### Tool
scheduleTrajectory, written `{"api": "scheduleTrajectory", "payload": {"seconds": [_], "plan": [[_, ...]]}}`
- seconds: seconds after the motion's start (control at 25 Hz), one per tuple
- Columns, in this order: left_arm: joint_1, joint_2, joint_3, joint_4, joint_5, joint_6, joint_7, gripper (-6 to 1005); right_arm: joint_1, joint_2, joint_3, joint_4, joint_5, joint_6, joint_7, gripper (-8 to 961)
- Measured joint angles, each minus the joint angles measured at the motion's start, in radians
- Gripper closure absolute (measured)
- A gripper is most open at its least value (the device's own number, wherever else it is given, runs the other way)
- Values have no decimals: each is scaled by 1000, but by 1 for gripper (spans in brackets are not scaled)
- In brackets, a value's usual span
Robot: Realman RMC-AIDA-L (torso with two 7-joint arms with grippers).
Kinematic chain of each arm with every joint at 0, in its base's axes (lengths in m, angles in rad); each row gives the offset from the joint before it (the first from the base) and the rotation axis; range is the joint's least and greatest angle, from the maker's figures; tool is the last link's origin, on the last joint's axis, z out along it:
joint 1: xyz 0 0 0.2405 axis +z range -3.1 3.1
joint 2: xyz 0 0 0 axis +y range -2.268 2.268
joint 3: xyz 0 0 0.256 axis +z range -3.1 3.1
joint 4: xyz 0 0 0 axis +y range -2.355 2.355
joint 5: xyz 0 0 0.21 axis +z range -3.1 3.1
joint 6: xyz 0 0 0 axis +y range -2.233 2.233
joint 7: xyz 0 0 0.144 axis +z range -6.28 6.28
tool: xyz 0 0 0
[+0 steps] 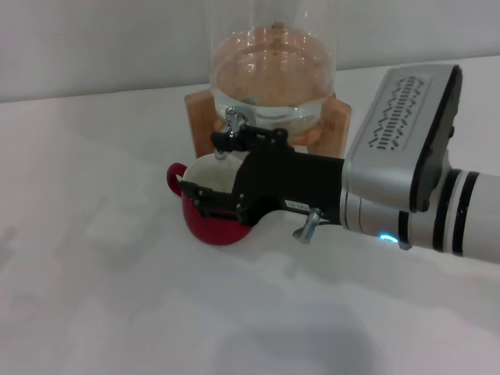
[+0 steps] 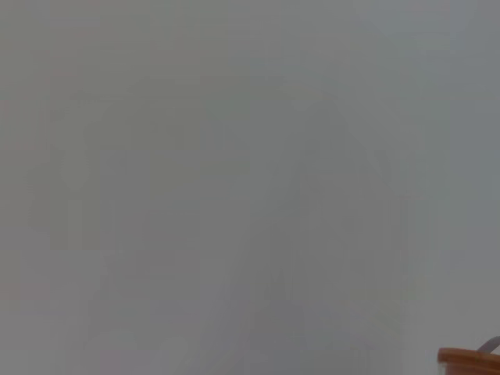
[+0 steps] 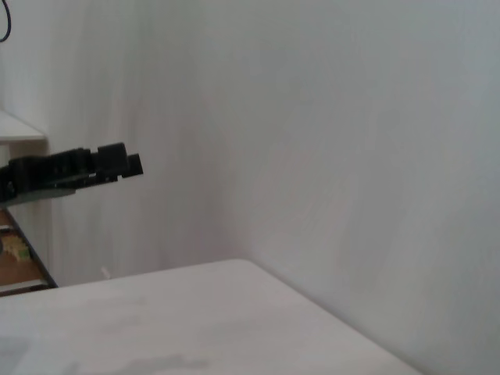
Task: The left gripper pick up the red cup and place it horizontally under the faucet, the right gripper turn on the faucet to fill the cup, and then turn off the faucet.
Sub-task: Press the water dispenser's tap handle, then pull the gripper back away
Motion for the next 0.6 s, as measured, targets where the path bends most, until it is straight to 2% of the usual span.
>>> {"api": "scheduleTrajectory", "payload": {"seconds": [0.28,0.6], "plan": [[1,-2,0,0,0,0,0,136,4,2,-13,38,1,-62,0,218],[6,-2,0,0,1,-8,0,136,-2,1,-11,34,0,-72,0,218]]}}
